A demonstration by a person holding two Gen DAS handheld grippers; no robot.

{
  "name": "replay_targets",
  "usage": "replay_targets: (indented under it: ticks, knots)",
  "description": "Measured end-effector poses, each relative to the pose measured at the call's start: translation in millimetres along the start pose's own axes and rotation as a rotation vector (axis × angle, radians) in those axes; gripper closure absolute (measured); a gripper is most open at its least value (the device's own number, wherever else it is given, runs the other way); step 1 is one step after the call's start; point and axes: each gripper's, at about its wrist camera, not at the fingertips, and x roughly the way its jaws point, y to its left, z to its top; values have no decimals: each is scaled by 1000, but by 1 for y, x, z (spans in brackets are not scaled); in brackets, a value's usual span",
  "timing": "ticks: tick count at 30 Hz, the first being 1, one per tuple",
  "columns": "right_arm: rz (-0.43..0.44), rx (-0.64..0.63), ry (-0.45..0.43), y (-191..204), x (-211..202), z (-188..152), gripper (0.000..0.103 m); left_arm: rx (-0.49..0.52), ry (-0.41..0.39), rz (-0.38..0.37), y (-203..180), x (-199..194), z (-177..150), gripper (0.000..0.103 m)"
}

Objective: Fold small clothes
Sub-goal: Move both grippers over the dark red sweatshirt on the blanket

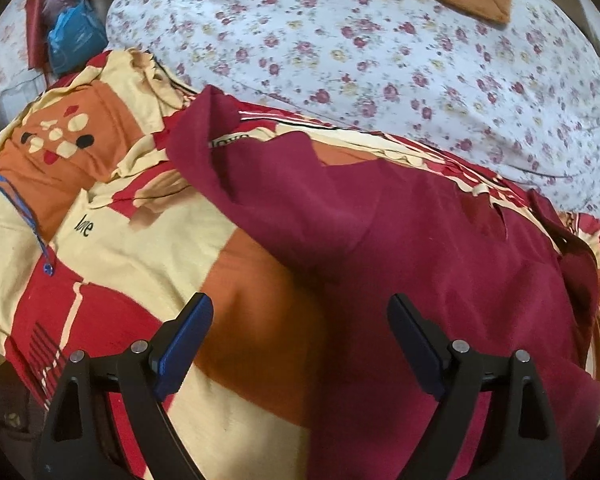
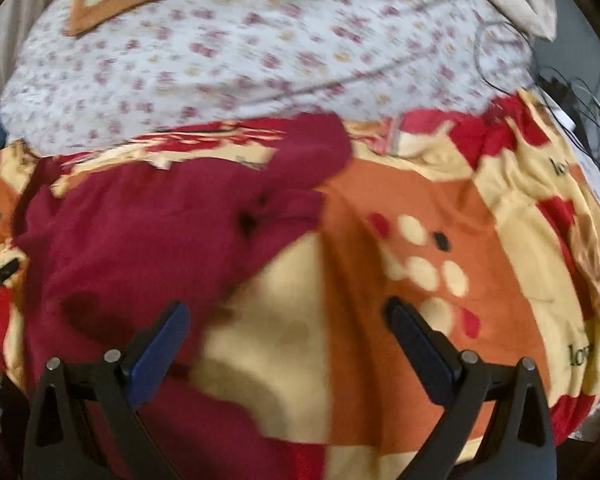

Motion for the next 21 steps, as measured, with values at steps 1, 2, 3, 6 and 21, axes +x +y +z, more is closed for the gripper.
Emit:
replay_targets:
  ticks: [1,2,3,6,21]
  knots:
    - [31,-7,-12,11,-2,1,0,4,-1,0,-2,-1,0,20]
    - [47,-13,-23,19,-3,0,0,7,-3,-3,-4,-2,-1,20]
    - [50,-23,-32,28,-3,2,0,6,-1,-3,-7,-3,1,20]
    - [10,-88,-34,59,5,5,0,8,-8,-3,-10,-6,1,21]
    - [104,-145,6,145,33,21,0,26,-8,-2,-20,-5,6,23]
